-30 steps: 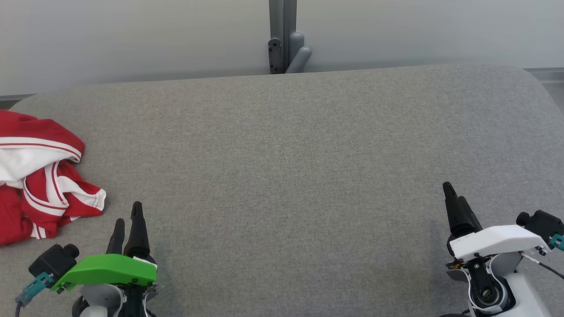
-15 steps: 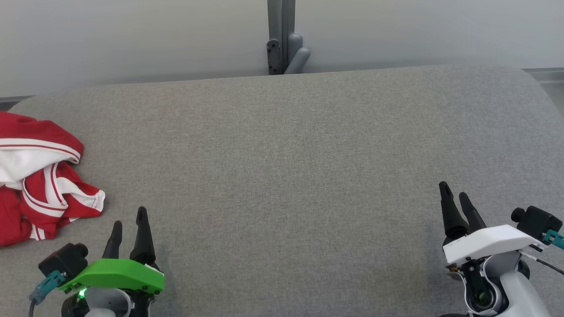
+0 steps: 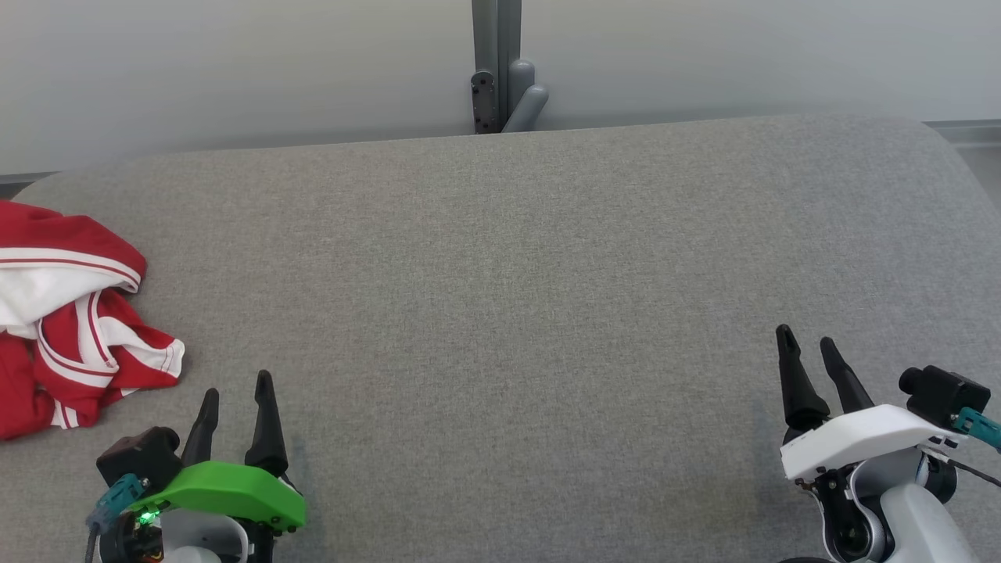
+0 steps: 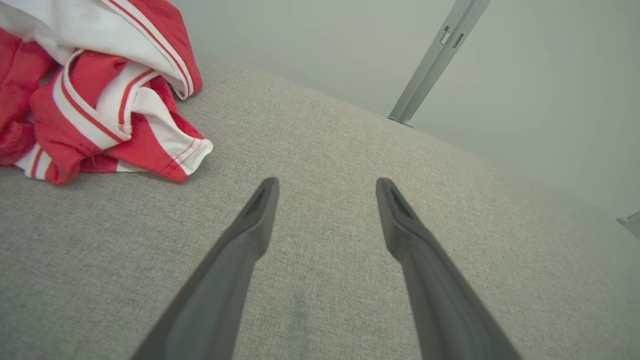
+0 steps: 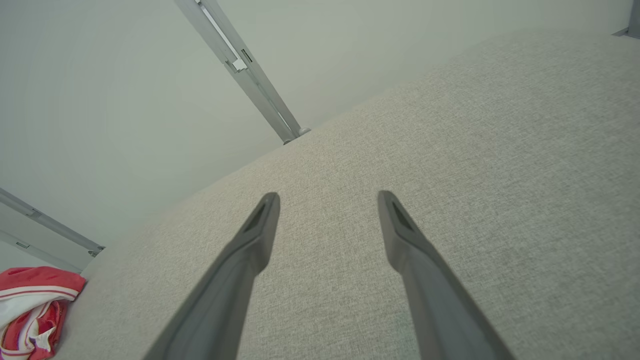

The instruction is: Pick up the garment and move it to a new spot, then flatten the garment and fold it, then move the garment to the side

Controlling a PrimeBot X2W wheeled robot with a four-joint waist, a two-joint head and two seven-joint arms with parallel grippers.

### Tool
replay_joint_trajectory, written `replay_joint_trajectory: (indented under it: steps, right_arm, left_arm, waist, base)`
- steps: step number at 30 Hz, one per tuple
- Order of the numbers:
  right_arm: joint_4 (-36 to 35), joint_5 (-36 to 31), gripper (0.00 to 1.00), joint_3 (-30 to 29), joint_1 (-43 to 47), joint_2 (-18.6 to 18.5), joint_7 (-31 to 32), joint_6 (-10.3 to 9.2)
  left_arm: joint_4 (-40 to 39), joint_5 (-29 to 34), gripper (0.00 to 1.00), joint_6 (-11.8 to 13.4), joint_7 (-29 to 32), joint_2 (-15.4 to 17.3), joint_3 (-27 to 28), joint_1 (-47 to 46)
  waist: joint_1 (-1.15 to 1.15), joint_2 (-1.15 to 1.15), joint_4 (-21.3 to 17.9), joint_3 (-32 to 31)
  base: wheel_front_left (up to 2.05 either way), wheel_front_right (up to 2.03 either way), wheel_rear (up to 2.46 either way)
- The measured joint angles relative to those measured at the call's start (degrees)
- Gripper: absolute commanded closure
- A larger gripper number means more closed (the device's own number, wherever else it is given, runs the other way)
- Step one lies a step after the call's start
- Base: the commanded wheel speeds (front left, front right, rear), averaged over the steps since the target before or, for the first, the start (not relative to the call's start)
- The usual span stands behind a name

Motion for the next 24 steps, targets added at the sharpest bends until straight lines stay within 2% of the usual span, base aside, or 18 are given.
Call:
replay_joint_trajectory:
  steps: [24]
  right_arm:
    - [-2.9,-13.4,0.0,2.8,0.8,-0.8,-3.1,0.01]
  left_arm:
    - [-0.7,13.0,0.0,0.6,-3.1,1.3,-3.6,0.3]
  waist:
    - [0.0,0.0,-0.2,-0.1]
  base:
    - [0.0,0.0,0.0]
